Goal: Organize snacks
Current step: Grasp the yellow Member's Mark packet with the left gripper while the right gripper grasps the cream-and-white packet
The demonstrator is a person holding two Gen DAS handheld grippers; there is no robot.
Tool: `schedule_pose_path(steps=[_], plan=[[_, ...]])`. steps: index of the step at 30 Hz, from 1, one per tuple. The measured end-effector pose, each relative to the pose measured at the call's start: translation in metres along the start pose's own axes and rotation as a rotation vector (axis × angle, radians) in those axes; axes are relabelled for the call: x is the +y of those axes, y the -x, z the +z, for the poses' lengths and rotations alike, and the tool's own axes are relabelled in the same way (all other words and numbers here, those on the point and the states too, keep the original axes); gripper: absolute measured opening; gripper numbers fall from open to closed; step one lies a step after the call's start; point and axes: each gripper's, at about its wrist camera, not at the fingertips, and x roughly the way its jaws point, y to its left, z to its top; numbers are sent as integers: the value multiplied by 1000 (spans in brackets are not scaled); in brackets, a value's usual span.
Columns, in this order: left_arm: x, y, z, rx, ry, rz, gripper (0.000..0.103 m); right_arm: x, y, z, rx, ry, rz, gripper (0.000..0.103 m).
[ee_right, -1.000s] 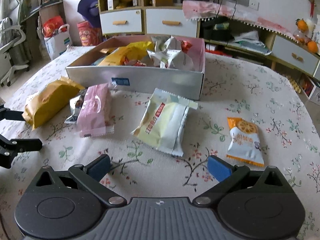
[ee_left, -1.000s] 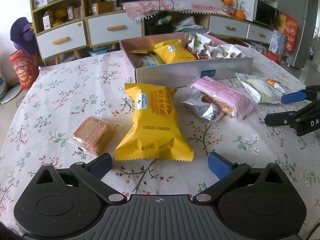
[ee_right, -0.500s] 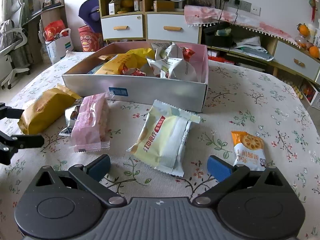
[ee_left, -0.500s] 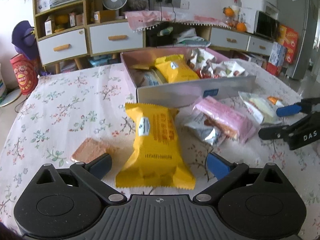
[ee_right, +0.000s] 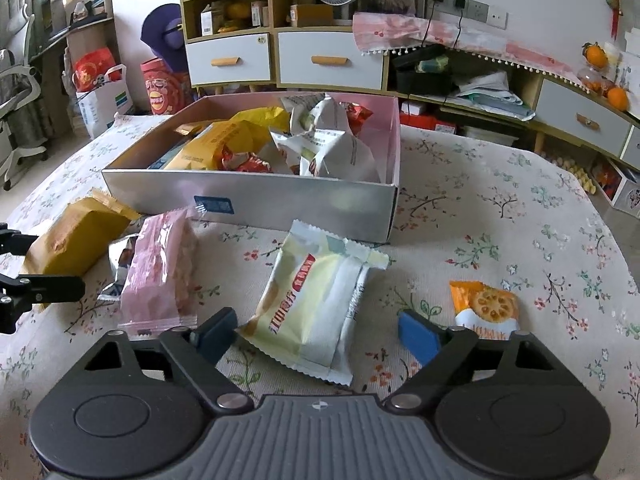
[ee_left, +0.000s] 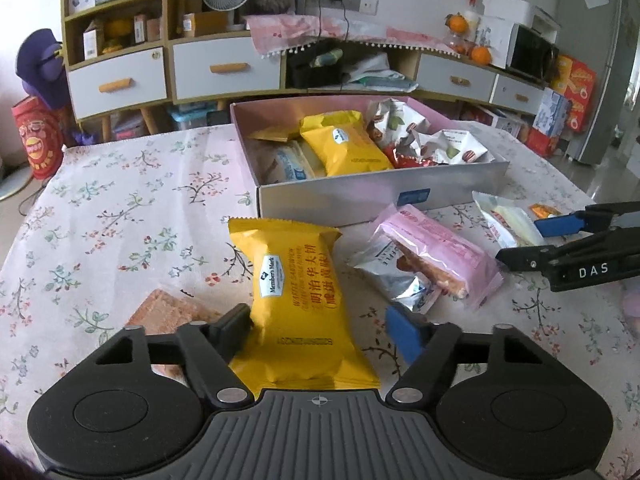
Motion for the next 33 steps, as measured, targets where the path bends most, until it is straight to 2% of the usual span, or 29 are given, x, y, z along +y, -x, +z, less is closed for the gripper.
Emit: schedule_pose_path(steps=[8, 16, 24, 33], plan=[[3, -7, 8, 67, 9, 25, 51, 2, -1, 7, 6, 8, 10, 42], [1, -3, 14, 90, 23, 28, 42, 6, 0, 13, 40, 28, 11, 35], [-6, 6, 19, 111, -17, 15, 41, 8, 4, 20, 76, 34, 14, 26], [-7, 13, 23, 130, 12, 10, 40, 4, 12, 24, 96, 13, 14, 23]])
